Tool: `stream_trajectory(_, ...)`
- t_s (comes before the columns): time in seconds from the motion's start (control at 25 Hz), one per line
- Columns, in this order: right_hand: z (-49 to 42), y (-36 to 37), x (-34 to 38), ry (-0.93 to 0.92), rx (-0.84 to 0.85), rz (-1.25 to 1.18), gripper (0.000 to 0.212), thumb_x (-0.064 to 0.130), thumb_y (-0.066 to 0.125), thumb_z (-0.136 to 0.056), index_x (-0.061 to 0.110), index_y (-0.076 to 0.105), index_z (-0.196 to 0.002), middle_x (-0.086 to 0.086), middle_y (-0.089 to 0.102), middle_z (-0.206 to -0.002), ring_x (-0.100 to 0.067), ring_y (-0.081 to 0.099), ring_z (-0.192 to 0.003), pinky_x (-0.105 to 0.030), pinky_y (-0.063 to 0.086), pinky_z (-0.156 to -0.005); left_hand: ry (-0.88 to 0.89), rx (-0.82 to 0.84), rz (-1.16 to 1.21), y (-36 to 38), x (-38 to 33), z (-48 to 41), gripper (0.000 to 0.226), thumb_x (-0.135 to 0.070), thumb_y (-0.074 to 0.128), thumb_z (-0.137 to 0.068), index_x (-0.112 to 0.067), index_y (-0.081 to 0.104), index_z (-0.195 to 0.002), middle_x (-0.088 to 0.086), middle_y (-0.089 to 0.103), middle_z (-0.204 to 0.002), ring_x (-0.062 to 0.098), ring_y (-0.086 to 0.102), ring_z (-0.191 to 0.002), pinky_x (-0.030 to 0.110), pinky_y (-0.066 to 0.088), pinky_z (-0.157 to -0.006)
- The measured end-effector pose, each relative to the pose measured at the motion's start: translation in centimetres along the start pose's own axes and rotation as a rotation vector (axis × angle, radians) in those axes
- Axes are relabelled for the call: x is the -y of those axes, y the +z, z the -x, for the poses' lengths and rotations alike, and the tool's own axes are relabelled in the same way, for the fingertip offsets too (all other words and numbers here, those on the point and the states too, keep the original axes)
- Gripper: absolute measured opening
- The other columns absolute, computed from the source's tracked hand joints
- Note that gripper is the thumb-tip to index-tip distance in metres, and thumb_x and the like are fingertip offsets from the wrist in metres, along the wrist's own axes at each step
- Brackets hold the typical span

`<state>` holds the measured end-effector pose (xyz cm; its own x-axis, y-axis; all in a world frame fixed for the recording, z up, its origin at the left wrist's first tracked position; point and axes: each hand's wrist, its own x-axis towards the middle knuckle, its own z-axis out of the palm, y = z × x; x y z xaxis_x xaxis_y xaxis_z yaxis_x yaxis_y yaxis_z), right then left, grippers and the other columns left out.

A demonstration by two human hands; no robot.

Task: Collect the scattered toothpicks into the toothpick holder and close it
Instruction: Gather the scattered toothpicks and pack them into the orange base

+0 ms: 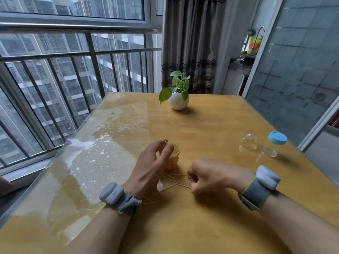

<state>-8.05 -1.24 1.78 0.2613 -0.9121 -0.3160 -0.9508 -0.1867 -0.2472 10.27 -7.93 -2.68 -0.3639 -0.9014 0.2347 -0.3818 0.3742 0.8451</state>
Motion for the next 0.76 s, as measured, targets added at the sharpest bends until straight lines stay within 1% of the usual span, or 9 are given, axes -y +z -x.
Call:
stream_trajectory(0.08,0.5,-0.7,-1.6,-0.006,0.009,-0.224,0.007,0.016,0.065,-0.078,0.015,0.063,-0.071,0.000,0.061,-0.066,-0.011,0.053,-0.061,-0.034,0.046,-0.058,0.012,-0.092,0.023,0.2,-0.4,-0.5,0.048,-0.054,0.051,-0.095,-0.020,0.069,-0.122,-0.007,0.070,-0.118,0.004,0.063,-0.107,0.030,0.052,-0.095)
stream_trajectory(0.16,0.9,-2.4,-2.5,-0.054,-0.052,-0.460,0.016,0.007,0.064,-0.080,0.018,0.062,-0.070,0.004,0.057,-0.063,-0.010,0.049,-0.058,-0.031,0.042,-0.056,0.000,-0.168,0.074,0.3,-0.5,-1.2,0.025,-0.037,0.062,-0.094,-0.021,0.076,-0.107,-0.010,0.075,-0.101,0.001,0.067,-0.095,0.034,0.056,-0.089)
stream_trajectory(0.2,0.9,-3.3,-2.8,-0.079,-0.116,-0.584,0.017,0.004,0.063,-0.083,0.017,0.062,-0.071,0.003,0.055,-0.063,-0.011,0.047,-0.057,-0.029,0.040,-0.053,-0.008,-0.191,0.109,0.4,-0.6,-1.5,0.018,-0.031,0.066,-0.093,-0.021,0.078,-0.102,-0.011,0.076,-0.095,0.000,0.069,-0.090,0.036,0.057,-0.087)
stream_trajectory(0.28,-0.2,-4.3,-2.6,-0.129,-0.299,-0.806,0.019,0.000,0.061,-0.087,0.013,0.061,-0.072,-0.001,0.052,-0.061,-0.013,0.044,-0.053,-0.024,0.037,-0.047,-0.020,-0.208,0.161,0.4,-0.7,-1.9,0.011,-0.025,0.069,-0.090,-0.022,0.079,-0.094,-0.011,0.076,-0.088,0.002,0.070,-0.085,0.038,0.058,-0.085)
stream_trajectory(0.4,-3.3,-4.1,-1.0,-0.162,-0.618,-1.011,0.018,-0.001,0.060,-0.088,0.009,0.059,-0.073,-0.002,0.050,-0.057,-0.013,0.042,-0.050,-0.022,0.036,-0.044,0.003,-0.189,0.188,0.5,-0.8,-2.1,0.008,-0.023,0.071,-0.089,-0.022,0.078,-0.089,-0.010,0.075,-0.084,0.005,0.070,-0.084,0.042,0.059,-0.083)
stream_trajectory(0.48,-5.0,-3.1,-0.3,-0.171,-0.757,-1.064,0.018,0.001,0.060,-0.089,0.010,0.059,-0.073,-0.001,0.051,-0.056,-0.013,0.044,-0.050,-0.023,0.039,-0.046,0.036,-0.207,0.189,0.5,-1.1,-2.3,0.008,-0.022,0.070,-0.089,-0.022,0.077,-0.086,-0.011,0.074,-0.083,0.004,0.069,-0.085,0.039,0.058,-0.084)
stream_trajectory(0.56,-5.9,-1.9,-0.3,-0.155,-0.839,-1.046,0.018,0.004,0.061,-0.089,0.011,0.059,-0.073,-0.001,0.054,-0.057,-0.012,0.048,-0.052,-0.026,0.042,-0.049,0.060,-0.233,0.216,0.3,-1.1,-2.6,0.008,-0.019,0.069,-0.089,-0.021,0.075,-0.085,-0.010,0.073,-0.082,0.003,0.068,-0.084,0.031,0.056,-0.083)
stream_trajectory(0.68,-6.5,-0.5,-0.4,-0.160,-0.871,-0.949,0.013,0.006,0.062,-0.088,0.008,0.061,-0.075,0.001,0.058,-0.060,-0.011,0.052,-0.055,-0.029,0.046,-0.052,0.074,-0.235,0.257,0.3,-1.1,-2.6,0.007,-0.016,0.069,-0.090,-0.016,0.074,-0.086,-0.006,0.072,-0.080,0.001,0.066,-0.077,0.014,0.049,-0.070)
stream_trajectory(0.76,-6.9,0.3,-0.4,-0.197,-0.844,-0.879,0.011,0.009,0.064,-0.088,0.010,0.063,-0.077,0.005,0.058,-0.061,-0.009,0.053,-0.057,-0.031,0.047,-0.053,0.072,-0.211,0.260,0.2,-0.9,-2.4,0.007,-0.015,0.069,-0.090,-0.015,0.075,-0.086,-0.004,0.073,-0.077,0.001,0.066,-0.072,0.013,0.048,-0.064)
